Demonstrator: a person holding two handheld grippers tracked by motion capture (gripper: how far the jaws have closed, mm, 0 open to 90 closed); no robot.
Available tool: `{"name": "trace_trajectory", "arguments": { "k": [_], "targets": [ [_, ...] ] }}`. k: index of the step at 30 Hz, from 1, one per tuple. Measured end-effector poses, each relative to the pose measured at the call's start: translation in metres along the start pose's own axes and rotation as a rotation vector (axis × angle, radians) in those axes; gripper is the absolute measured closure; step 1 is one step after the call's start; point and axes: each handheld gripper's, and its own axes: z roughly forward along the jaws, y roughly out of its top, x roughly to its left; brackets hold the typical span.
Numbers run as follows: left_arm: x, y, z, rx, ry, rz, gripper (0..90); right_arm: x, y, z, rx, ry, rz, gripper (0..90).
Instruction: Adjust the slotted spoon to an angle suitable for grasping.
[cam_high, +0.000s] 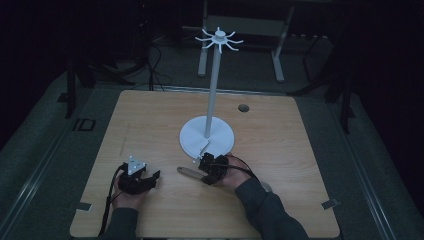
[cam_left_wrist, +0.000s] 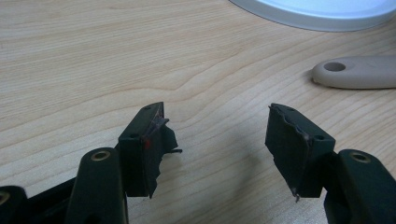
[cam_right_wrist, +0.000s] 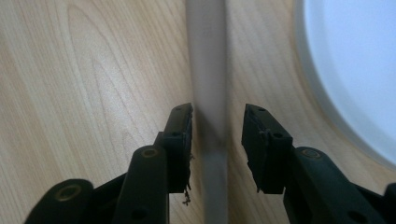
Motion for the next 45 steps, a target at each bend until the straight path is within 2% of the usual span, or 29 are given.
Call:
{"name": "trace_trajectory", "arguments": {
  "k": [3, 10, 18, 22, 34, 40, 45],
  "targets": [
    [0.0, 0.0, 0.0, 0.0, -0.001, -0.001, 38.5, -0.001, 0.001, 0.004, 0.022, 0.016, 0.008, 70.3],
    [0.0, 0.0, 0.0, 0.0, 0.0, -0.001, 38.5, -0.003, 0.003, 0.01, 0.053, 0.032, 0.008, 71.7],
    [0.0, 0.0, 0.0, 0.001, 0.0, 0.0, 38.4, 0.0, 0.005, 0.012, 0.081, 0.012, -0.019, 72.1],
    [0.0, 0.0, 0.0, 0.002, 0.0, 0.0, 38.4, 0.002, 0.006, 0.012, 0.086, -0.007, -0.048, 73.2],
    [0.0, 0.0, 0.0, 0.002, -0.001, -0.002, 38.5, 0.003, 0.004, 0.008, 0.066, -0.028, -0.063, 73.7],
    [0.001, 0.0, 0.001, 0.003, -0.002, -0.005, 38.5, -0.002, -0.002, -0.006, -0.003, -0.032, -0.037, 73.7],
    [0.001, 0.001, 0.001, 0.002, -0.002, 0.001, 38.5, -0.005, -0.005, -0.012, -0.028, -0.032, -0.016, 73.7]
  ]
}}
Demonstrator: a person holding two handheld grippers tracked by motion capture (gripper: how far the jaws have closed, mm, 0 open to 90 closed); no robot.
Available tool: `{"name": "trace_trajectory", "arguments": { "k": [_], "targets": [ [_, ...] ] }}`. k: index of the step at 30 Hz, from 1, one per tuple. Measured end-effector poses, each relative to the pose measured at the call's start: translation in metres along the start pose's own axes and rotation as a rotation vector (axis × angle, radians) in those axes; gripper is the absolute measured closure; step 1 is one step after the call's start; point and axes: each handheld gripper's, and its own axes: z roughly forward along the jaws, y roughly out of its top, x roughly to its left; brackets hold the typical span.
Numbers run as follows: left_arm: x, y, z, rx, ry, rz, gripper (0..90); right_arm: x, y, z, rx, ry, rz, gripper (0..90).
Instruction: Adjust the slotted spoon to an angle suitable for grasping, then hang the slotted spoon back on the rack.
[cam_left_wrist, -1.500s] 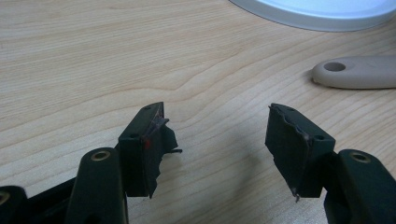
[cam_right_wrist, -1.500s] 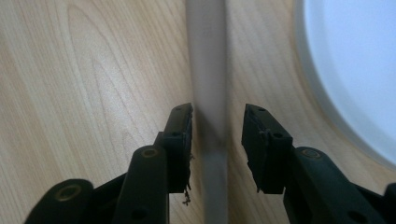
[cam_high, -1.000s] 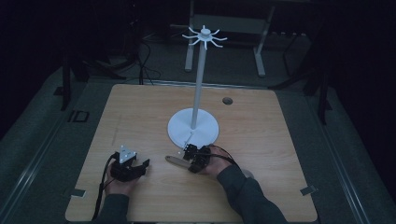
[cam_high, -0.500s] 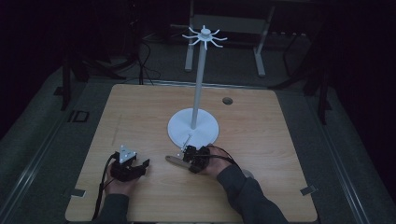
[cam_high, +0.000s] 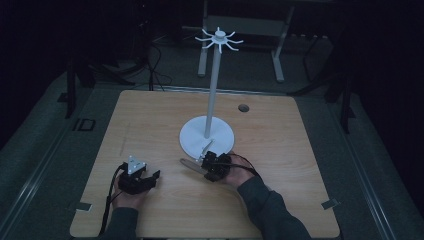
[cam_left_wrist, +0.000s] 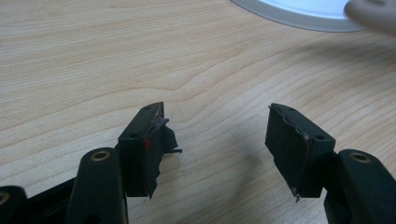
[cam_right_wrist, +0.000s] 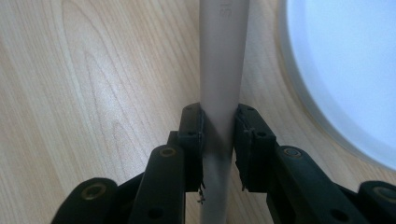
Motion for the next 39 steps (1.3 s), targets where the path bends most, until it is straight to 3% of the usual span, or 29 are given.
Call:
{"name": "trace_trajectory", "arguments": {
  "k": [3, 19, 25, 39],
  "targets": [
    [0.0, 0.0, 0.0, -0.001, 0.0, 0.001, 38.4, -0.004, -0.004, -0.008, -0.047, -0.01, 0.016, 73.7],
    [0.0, 0.0, 0.0, 0.003, 0.003, 0.001, 38.3, -0.017, -0.017, -0.035, -0.177, -0.055, 0.087, 73.6],
    [-0.001, 0.0, 0.0, 0.001, 0.003, -0.001, 38.4, -0.027, -0.024, -0.049, -0.254, -0.097, 0.154, 73.6],
    [-0.001, 0.0, 0.0, 0.001, 0.004, -0.01, 38.4, -0.039, -0.037, -0.074, -0.404, -0.184, 0.226, 73.7]
  ]
}}
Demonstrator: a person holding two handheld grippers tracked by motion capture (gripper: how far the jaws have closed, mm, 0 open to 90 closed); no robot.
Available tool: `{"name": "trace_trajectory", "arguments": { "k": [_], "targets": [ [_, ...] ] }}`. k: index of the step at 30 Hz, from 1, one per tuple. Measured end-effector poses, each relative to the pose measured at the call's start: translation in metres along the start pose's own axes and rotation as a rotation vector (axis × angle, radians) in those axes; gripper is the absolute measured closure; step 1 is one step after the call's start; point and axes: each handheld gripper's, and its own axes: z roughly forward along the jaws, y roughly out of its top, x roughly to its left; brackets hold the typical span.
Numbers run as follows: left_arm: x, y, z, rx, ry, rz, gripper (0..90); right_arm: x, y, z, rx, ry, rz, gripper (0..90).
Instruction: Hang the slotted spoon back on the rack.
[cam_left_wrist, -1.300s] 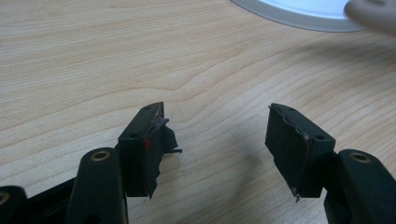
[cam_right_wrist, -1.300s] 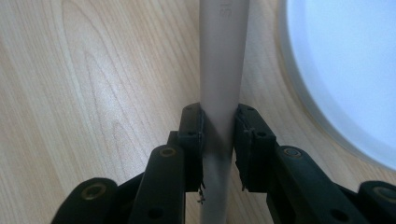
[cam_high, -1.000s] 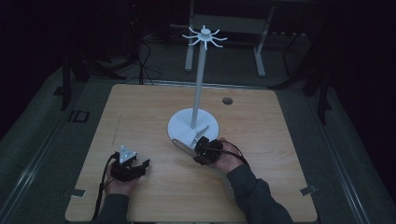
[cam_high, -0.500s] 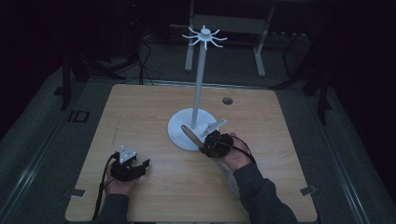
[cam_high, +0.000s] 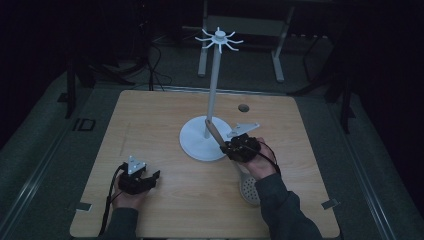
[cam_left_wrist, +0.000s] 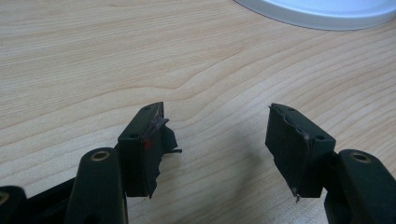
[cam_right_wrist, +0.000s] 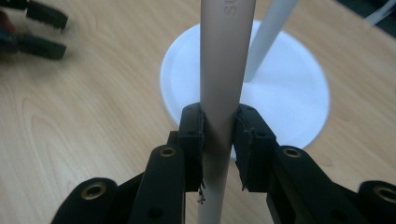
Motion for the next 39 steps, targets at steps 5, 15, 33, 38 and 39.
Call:
{"name": "trace_trajectory", "arguments": {
  "k": [5, 15, 33, 38, 39],
  "targets": [
    [0.0, 0.0, 0.0, 0.005, -0.001, 0.002, 38.3, -0.006, 0.0, -0.008, -0.045, -0.018, 0.023, 73.7],
    [0.0, 0.0, 0.0, 0.004, -0.001, 0.0, 38.3, -0.014, 0.001, -0.018, -0.103, -0.053, 0.056, 73.7],
    [0.0, 0.0, 0.0, 0.003, -0.002, -0.001, 38.3, -0.024, 0.006, -0.035, -0.207, -0.09, 0.088, 73.7],
    [0.0, 0.0, 0.0, 0.003, -0.002, -0.001, 38.3, -0.024, 0.006, -0.039, -0.253, -0.096, 0.09, 73.7],
    [0.0, 0.0, 0.0, 0.003, -0.002, 0.0, 38.3, -0.024, 0.006, -0.039, -0.263, -0.097, 0.092, 73.7]
  ]
}}
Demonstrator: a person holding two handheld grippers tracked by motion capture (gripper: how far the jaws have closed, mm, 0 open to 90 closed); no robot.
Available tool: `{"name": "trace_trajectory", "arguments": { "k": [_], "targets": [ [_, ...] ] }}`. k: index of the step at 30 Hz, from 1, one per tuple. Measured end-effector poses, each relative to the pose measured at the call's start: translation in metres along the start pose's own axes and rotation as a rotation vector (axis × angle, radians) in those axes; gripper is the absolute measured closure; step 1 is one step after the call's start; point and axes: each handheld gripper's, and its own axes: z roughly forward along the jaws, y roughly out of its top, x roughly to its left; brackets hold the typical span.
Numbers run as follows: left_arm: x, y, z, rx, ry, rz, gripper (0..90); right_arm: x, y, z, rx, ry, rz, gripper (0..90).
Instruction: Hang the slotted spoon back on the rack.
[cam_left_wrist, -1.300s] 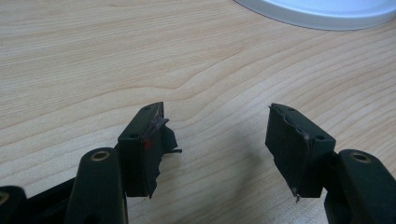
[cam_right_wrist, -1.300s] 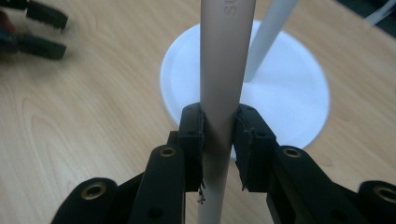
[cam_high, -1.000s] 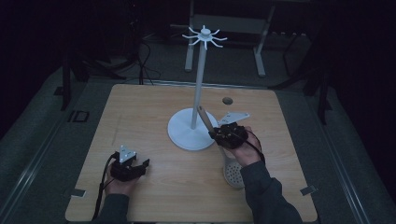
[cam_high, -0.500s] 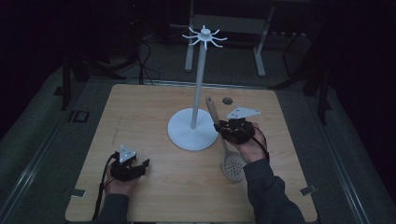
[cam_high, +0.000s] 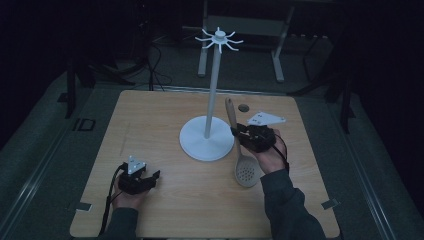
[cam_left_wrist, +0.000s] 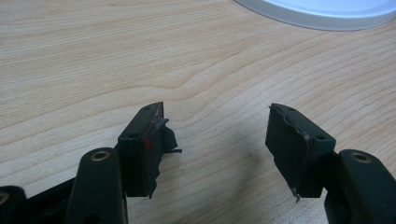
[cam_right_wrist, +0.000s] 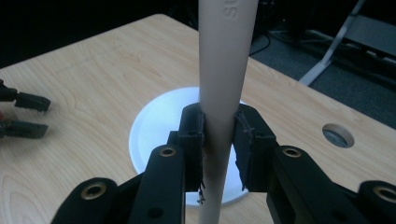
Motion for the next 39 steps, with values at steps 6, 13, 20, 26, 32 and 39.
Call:
{"name": "trace_trajectory", "arguments": {
  "k": [6, 13, 20, 26, 32, 39],
  "targets": [
    [0.0, 0.0, 0.0, 0.0, -0.001, -0.001, 38.2, 0.0, -0.001, -0.003, -0.048, -0.007, 0.006, 73.7],
    [0.0, 0.0, 0.0, 0.001, 0.0, -0.002, 38.3, -0.002, -0.001, -0.008, -0.1, -0.019, 0.003, 73.7],
    [0.0, 0.0, 0.0, 0.001, -0.001, -0.001, 38.2, -0.002, 0.001, -0.01, -0.128, -0.019, 0.0, 73.6],
    [0.0, 0.0, 0.0, 0.0, -0.001, -0.001, 38.2, -0.004, 0.001, -0.01, -0.15, -0.025, 0.012, 73.7],
    [0.0, 0.0, 0.0, 0.002, -0.001, 0.0, 38.2, -0.004, 0.003, -0.012, -0.176, -0.028, 0.015, 73.6],
    [0.0, 0.0, 0.0, 0.001, -0.001, -0.001, 38.2, -0.006, 0.005, -0.011, -0.183, -0.032, 0.022, 73.6]
  ]
}}
